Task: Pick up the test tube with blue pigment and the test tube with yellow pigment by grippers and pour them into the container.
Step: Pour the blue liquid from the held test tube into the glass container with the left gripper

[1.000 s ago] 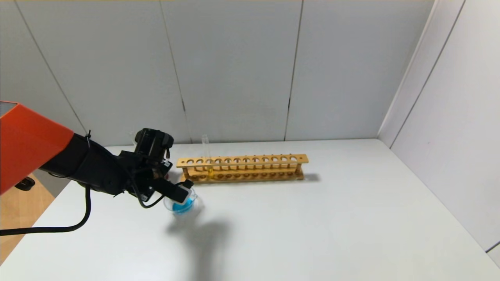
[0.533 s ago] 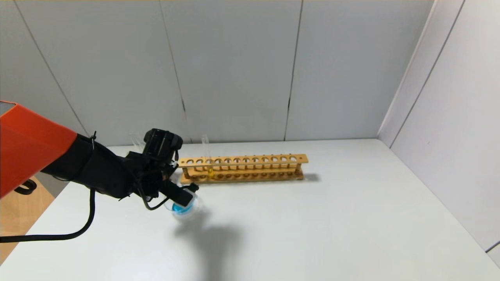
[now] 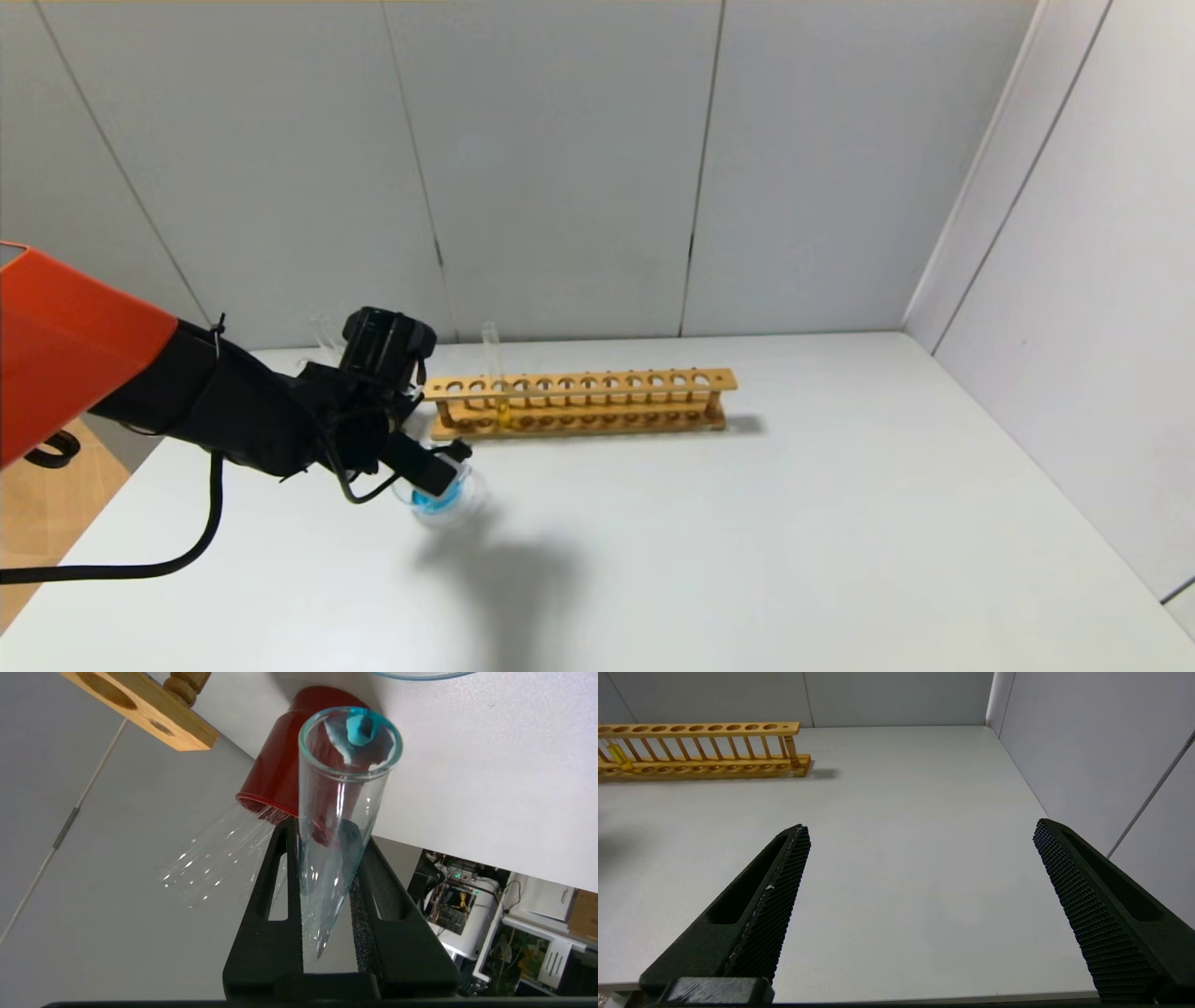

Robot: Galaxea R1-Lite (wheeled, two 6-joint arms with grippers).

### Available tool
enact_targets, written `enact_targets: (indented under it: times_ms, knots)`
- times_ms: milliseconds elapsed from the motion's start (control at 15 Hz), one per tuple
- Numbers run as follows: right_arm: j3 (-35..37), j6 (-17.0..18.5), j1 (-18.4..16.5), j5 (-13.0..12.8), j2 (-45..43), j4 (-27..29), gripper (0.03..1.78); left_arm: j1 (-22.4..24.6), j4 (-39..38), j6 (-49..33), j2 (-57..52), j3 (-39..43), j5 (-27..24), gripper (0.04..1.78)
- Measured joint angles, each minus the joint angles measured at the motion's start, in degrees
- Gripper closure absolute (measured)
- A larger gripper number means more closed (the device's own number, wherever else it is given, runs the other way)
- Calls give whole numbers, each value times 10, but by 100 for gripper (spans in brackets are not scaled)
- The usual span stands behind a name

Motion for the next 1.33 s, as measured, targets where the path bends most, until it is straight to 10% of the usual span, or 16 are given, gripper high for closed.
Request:
enact_targets:
  times_ms: [933, 1333]
  knots:
    - [0, 0, 0, 0, 0, 0, 6, 0, -18, 6, -16, 17, 19, 148]
    - [0, 0, 0, 0, 0, 0, 6, 7, -35, -200, -57, 33, -79, 148]
